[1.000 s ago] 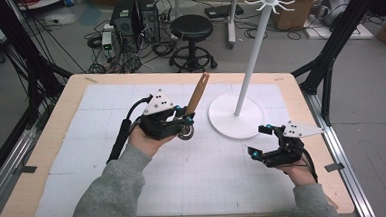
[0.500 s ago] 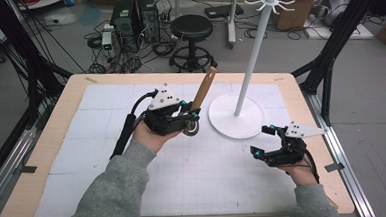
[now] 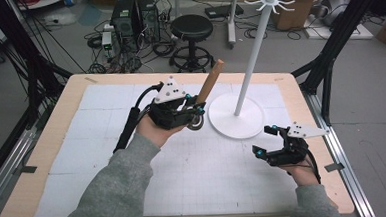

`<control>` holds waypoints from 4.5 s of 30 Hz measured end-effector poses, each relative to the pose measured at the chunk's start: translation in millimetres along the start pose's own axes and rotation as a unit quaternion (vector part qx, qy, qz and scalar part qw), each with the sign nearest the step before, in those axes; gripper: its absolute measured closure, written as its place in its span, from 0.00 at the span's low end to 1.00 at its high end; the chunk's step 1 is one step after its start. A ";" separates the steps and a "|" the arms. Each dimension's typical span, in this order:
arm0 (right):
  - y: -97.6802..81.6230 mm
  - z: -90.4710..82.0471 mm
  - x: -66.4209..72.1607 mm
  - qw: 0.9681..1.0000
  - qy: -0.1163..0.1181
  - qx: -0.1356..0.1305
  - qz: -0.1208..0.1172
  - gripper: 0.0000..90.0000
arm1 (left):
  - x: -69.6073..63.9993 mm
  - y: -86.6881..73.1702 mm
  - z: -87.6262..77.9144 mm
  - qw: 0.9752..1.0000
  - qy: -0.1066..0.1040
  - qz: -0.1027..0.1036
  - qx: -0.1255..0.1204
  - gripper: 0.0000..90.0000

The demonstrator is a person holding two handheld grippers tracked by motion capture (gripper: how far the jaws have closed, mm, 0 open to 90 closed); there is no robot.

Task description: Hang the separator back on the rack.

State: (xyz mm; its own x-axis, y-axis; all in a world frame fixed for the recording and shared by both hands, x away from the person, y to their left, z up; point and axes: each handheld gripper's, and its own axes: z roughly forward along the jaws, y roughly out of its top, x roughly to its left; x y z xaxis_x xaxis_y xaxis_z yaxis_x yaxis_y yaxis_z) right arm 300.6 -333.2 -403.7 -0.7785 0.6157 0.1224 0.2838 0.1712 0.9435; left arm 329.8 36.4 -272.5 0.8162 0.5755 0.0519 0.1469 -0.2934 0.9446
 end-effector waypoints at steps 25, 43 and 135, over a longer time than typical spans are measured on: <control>-0.3 -0.2 -1.2 1.000 0.000 0.000 0.001 0.07 | 12.2 27.8 13.7 1.000 0.004 -0.016 -0.011 0.78; -0.1 -0.4 -1.4 1.000 0.003 -0.006 0.004 0.07 | 15.9 40.2 26.8 1.000 0.003 -0.014 -0.014 0.78; 1.4 -5.8 -0.6 0.998 0.028 -0.043 0.033 0.07 | 17.4 105.0 88.4 0.999 -0.008 -0.027 -0.030 0.77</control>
State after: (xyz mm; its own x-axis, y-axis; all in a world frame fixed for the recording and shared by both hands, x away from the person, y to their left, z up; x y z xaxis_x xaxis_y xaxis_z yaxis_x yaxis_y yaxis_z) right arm 298.2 -337.8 -400.7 -0.7902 0.5792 0.2001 0.2879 0.0627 0.9556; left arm 408.8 -51.8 -201.1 0.8173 0.5761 -0.0037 0.1573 -0.2169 0.9634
